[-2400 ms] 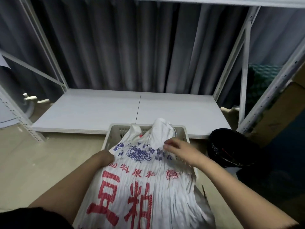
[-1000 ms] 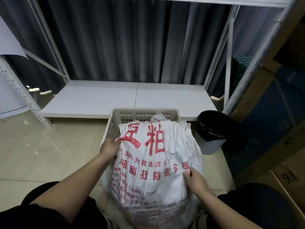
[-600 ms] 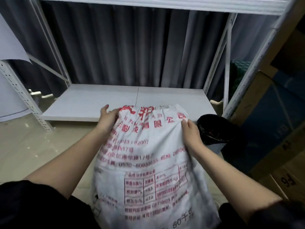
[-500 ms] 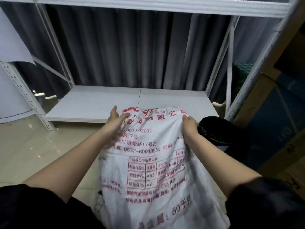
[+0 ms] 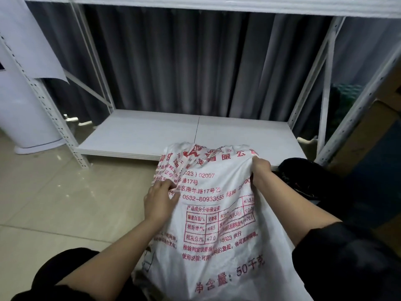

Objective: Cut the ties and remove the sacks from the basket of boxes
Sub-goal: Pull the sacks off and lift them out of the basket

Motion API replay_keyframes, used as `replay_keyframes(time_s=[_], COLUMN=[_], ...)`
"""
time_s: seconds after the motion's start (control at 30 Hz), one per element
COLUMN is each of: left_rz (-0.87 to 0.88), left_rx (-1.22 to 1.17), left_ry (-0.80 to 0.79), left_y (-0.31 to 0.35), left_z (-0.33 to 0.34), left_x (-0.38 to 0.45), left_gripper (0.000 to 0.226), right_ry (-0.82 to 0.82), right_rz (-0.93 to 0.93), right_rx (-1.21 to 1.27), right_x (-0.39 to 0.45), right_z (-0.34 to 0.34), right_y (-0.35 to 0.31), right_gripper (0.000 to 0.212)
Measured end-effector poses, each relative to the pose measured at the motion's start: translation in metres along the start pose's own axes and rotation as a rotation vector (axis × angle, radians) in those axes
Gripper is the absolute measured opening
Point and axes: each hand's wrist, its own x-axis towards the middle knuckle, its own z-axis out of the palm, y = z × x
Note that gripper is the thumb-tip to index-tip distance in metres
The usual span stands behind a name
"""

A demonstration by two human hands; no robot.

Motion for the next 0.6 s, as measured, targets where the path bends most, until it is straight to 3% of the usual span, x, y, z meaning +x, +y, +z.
replay_keyframes(time_s=[0.1, 0.17, 0.23, 0.27, 0.3, 0.37, 0.43, 0.5, 0.6], left_rz=[0.112, 0.211, 0.322, 0.349, 0.359, 0.345, 0.325, 0.286, 0.246], left_rx=[0.056, 0.176, 0.288, 0.314, 0.331, 0.361, 0.393, 0.401, 0.367], left_ry=[-0.024, -0.017, -0.017, -0.025, -0.034, -0.025, -0.010, -0.017, -0.015], left_y=[0.011, 0.019, 0.029, 0.036, 0.044, 0.061, 0.076, 0.084, 0.089], left_z=[0.003, 0.003, 0.001, -0.001, -0.002, -0.005, -0.007, -0.008, -0.009], left_x=[0.009, 0.018, 0.034, 0.043, 0.053, 0.074, 0.094, 0.107, 0.115], left_gripper=[0.007, 0.014, 0.022, 0.024, 0.025, 0.027, 0.028, 0.027, 0.024], right_ry=[-0.131, -0.226, -0.094, -0.019, -0.061, -0.359, -0.479, -0.466, -0.386], right_rz=[-0.056, -0.218, -0.508, -0.735, -0.975, -1.233, -1.304, -1.248, -1.288], right_rx=[-0.036, -0.265, -0.641, -0.801, -0.887, -1.057, -1.304, -1.438, -1.338], right_x=[-0.006, -0.015, -0.039, -0.053, -0.074, -0.109, -0.133, -0.143, -0.133], right_z=[-0.017, -0.027, -0.042, -0.048, -0.053, -0.062, -0.065, -0.063, -0.058], right_y=[0.002, 0.008, 0.021, 0.032, 0.043, 0.072, 0.109, 0.134, 0.139], right_gripper=[0.010, 0.028, 0.060, 0.064, 0.059, 0.051, 0.066, 0.080, 0.050])
